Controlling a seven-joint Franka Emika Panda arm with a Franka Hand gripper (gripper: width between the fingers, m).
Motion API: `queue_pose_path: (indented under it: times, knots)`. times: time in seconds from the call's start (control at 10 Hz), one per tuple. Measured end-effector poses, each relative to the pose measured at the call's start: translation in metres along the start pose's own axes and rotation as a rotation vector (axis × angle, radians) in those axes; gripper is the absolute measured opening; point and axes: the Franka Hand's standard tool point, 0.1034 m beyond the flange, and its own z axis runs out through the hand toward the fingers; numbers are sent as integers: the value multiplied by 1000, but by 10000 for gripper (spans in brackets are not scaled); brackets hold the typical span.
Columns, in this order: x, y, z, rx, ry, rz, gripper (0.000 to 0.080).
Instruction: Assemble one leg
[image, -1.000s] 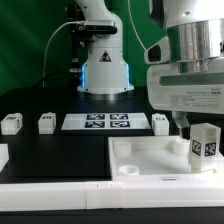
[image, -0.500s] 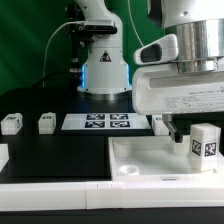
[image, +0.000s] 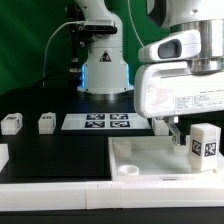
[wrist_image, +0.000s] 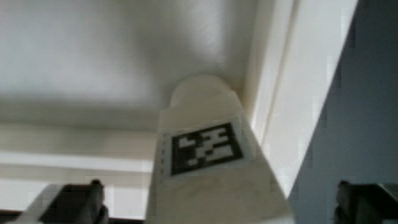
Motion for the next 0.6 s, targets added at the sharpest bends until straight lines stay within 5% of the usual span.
queue_pose_path:
  times: [0.4, 0.5, 0.6]
  knots:
    - [0, 5, 0, -19, -6, -311, 649]
    - [0, 5, 0, -19, -6, -311, 520]
    - [0, 5, 0, -19, -6, -311, 520]
